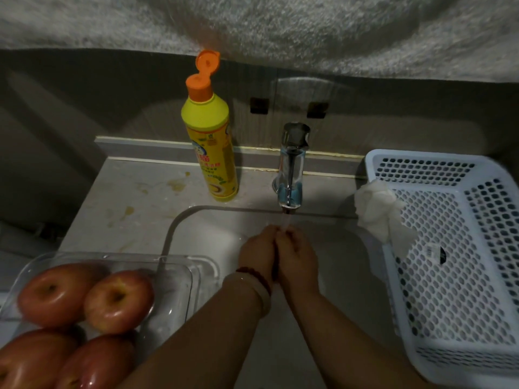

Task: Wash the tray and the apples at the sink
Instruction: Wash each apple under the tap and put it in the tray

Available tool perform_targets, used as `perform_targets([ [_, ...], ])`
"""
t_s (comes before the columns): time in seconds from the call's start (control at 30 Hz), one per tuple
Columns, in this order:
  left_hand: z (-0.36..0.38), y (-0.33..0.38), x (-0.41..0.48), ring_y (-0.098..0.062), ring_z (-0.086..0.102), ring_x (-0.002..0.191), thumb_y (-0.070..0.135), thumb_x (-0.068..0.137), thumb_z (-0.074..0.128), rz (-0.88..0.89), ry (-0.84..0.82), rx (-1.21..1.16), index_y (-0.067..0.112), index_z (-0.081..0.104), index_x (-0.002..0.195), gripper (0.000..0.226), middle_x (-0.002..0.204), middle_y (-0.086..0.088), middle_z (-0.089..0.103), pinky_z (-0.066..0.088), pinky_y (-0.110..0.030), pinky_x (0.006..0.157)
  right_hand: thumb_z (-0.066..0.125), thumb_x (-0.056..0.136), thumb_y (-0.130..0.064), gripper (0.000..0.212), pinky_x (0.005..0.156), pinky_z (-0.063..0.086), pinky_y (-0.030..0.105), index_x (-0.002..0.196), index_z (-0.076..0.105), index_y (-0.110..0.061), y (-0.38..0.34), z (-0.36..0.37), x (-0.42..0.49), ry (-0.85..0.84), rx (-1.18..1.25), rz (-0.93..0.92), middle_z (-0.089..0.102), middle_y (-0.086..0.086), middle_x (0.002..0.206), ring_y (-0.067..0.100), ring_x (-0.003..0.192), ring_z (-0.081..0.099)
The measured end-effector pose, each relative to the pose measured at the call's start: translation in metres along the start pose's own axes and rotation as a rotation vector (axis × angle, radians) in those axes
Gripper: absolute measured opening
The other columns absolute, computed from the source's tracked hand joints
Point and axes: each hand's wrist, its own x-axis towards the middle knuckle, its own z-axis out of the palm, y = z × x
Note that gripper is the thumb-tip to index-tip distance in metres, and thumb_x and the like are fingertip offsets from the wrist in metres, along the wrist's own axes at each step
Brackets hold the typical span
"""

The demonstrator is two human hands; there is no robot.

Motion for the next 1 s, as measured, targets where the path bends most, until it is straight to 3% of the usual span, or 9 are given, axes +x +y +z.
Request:
perform_targets([
  [0.1,0.003,-0.002,-0.006,-0.015,0.061,0.071,0.03,0.089,0.059,0.147,0.184,0.03,0.018,0.064,0.075,0.019,0.074,-0.002,0.066,0.047,-0.023,0.062,0.055,0.092,-0.027,0.022,0.073,0.052,0.038,0.077,0.065,-0.014,-0.025,-0.003,0.012,-0.074,0.42,0.695,0.071,0.008,0.069,0.026,0.074,0.063],
  [0.17,0.003,-0.003,-0.007,-0.021,0.064,0.077,0.029,0.087,0.061,0.155,0.195,0.008,0.019,0.066,0.076,0.016,0.076,-0.003,0.068,0.053,-0.03,0.071,0.051,0.095,-0.027,0.027,0.067,0.05,0.034,0.08,0.065,-0.01,-0.035,-0.005,0.017,-0.092,0.541,0.854,0.069,0.011,0.065,0.026,0.071,0.062],
  [0.27,-0.001,0.003,-0.002,-0.033,0.062,0.099,0.023,0.093,0.052,0.084,0.137,-0.134,0.009,0.067,0.096,0.02,0.1,-0.014,0.069,0.05,-0.037,0.09,0.05,0.095,-0.022,0.029,0.058,0.045,0.02,0.078,0.064,-0.003,-0.021,0.003,0.012,-0.043,0.106,0.379,0.063,0.007,0.068,0.02,0.069,0.058],
  [0.37,-0.005,0.005,-0.001,-0.028,0.059,0.082,0.015,0.096,0.044,-0.11,-0.063,-0.24,0.004,0.06,0.081,0.025,0.077,-0.012,0.064,0.049,-0.025,0.069,0.047,0.089,-0.03,0.03,0.063,0.035,0.013,0.078,0.058,-0.004,0.004,-0.001,-0.002,0.046,-0.258,-0.339,0.055,0.005,0.075,0.012,0.071,0.047],
  [0.43,-0.008,0.006,-0.005,-0.02,0.059,0.068,0.018,0.092,0.047,-0.125,-0.148,-0.152,0.009,0.059,0.071,0.026,0.067,-0.007,0.061,0.048,-0.027,0.065,0.045,0.089,-0.034,0.022,0.069,0.035,0.01,0.084,0.056,-0.015,0.01,-0.004,-0.004,0.004,-0.259,-0.442,0.055,0.0,0.082,0.009,0.075,0.048],
  [0.63,-0.002,-0.003,-0.013,-0.021,0.067,0.088,0.021,0.086,0.067,0.187,0.001,-0.067,0.018,0.063,0.1,0.015,0.096,-0.005,0.07,0.057,-0.034,0.075,0.058,0.092,-0.029,0.019,0.076,0.054,0.037,0.098,0.068,-0.014,-0.018,-0.004,0.008,0.029,0.467,0.632,0.072,0.012,0.09,0.03,0.088,0.067],
  [0.73,-0.001,-0.007,-0.017,-0.018,0.066,0.095,0.027,0.086,0.068,0.261,0.017,0.045,0.021,0.063,0.104,0.02,0.1,-0.001,0.069,0.055,-0.039,0.088,0.061,0.09,-0.039,0.028,0.083,0.053,0.045,0.097,0.07,-0.013,-0.029,-0.01,0.011,-0.052,0.533,0.816,0.074,0.012,0.085,0.03,0.087,0.067],
  [0.87,-0.006,-0.001,-0.009,-0.021,0.064,0.1,0.047,0.088,0.053,0.15,0.059,0.004,0.025,0.064,0.095,0.026,0.101,-0.004,0.069,0.049,-0.039,0.097,0.054,0.096,-0.032,0.023,0.069,0.049,0.029,0.081,0.064,-0.018,-0.023,-0.001,0.001,0.008,0.001,0.225,0.069,0.003,0.08,0.021,0.081,0.064],
  [1.0,-0.014,0.006,-0.004,-0.027,0.066,0.099,0.056,0.09,0.047,-0.177,-0.076,-0.278,0.009,0.069,0.107,0.054,0.102,-0.015,0.072,0.05,-0.035,0.088,0.04,0.094,-0.047,0.046,0.097,0.038,0.023,0.116,0.061,-0.013,0.001,0.003,-0.021,-0.036,-0.296,-0.264,0.055,0.002,0.117,0.01,0.108,0.049],
])
